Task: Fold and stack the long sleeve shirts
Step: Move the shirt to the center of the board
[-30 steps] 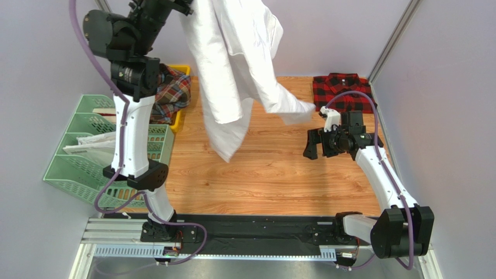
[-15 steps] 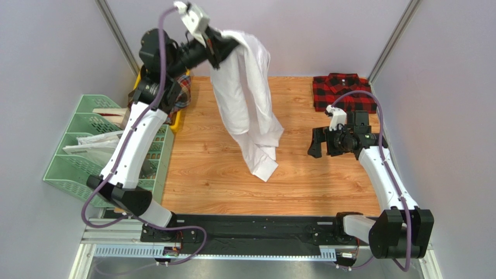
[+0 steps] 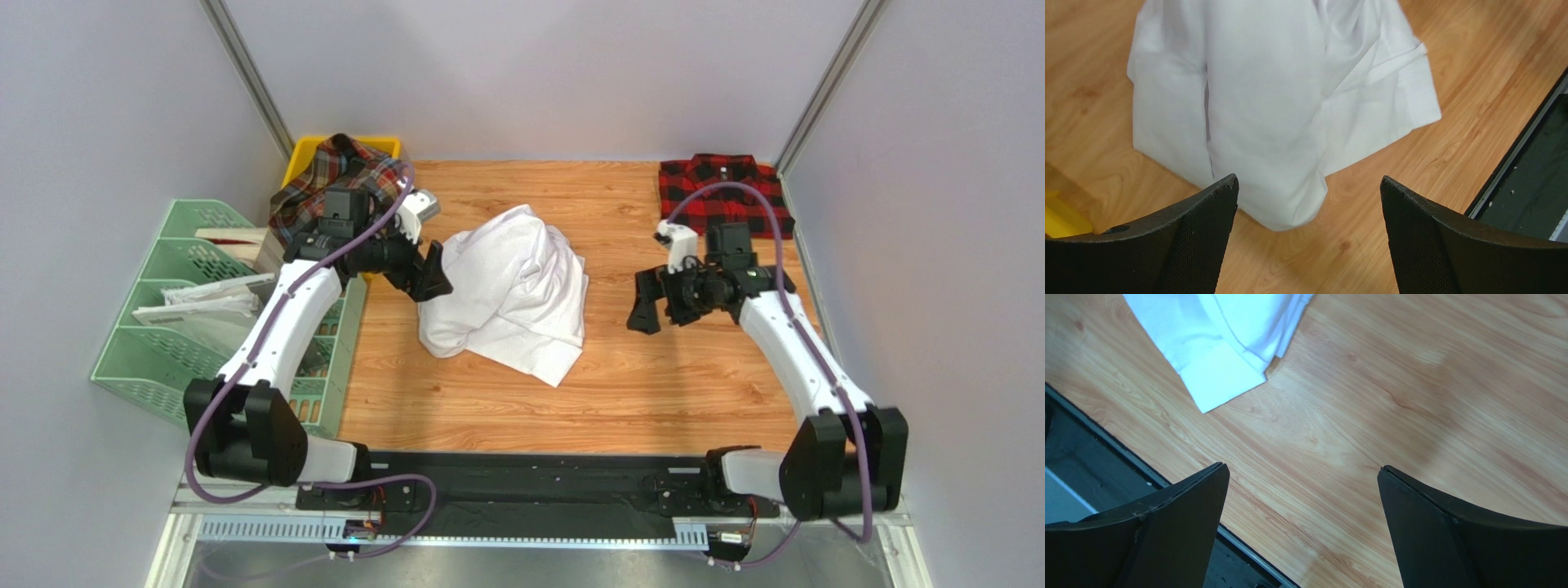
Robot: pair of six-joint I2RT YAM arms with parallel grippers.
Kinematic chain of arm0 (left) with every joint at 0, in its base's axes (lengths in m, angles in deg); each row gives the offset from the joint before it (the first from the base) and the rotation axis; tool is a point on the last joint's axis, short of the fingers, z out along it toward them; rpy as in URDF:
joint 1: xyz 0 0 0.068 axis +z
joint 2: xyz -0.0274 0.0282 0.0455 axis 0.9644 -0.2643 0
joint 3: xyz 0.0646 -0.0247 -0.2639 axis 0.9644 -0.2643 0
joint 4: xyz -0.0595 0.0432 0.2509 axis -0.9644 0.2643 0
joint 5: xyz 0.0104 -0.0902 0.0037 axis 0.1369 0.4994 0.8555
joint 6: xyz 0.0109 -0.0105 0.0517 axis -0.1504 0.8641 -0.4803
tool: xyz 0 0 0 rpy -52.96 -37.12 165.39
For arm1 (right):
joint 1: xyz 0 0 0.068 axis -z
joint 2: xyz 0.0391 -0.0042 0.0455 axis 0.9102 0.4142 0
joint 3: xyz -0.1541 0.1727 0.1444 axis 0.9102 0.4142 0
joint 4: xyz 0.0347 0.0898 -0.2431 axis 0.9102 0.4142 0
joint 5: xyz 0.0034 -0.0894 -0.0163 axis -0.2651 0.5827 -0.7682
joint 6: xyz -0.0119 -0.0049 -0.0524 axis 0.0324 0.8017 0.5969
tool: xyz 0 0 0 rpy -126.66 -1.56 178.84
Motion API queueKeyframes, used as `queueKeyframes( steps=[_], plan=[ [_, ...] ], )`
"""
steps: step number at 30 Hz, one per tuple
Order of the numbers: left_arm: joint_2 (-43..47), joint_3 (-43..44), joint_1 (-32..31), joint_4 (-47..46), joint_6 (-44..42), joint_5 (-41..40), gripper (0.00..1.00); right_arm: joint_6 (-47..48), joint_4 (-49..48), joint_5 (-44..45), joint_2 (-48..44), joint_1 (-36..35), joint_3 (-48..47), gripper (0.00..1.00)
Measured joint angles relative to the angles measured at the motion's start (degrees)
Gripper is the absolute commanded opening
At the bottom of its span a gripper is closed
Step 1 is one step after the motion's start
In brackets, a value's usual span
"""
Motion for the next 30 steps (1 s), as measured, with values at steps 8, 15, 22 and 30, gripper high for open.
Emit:
queueKeyframes(
  steps=[8, 15, 22, 30],
  plan=[
    [-11.1, -2.8, 0.6, 0.7, -0.8, -8.5, 0.91, -0.8, -2.8, 0.7, 20.7, -11.8, -9.6, 1.00],
    [-20.4, -2.8, 0.8, 0.8, 0.9, -14.6, 0.77, -4.2, -6.4, 0.4, 35.9, -17.3, -20.5, 0.84],
    [-22.9, -2.2, 1.0, 3.0, 1.1, -13.7, 0.00, -5.9, -6.1, 1.5, 43.6, -19.6, -25.4, 0.00],
    [-9.9, 7.9, 2.2, 12.6, -3.7, -8.3, 0.00, -3.4, -2.6, 3.8, 24.8, -10.9, -26.1, 0.00]
  ],
)
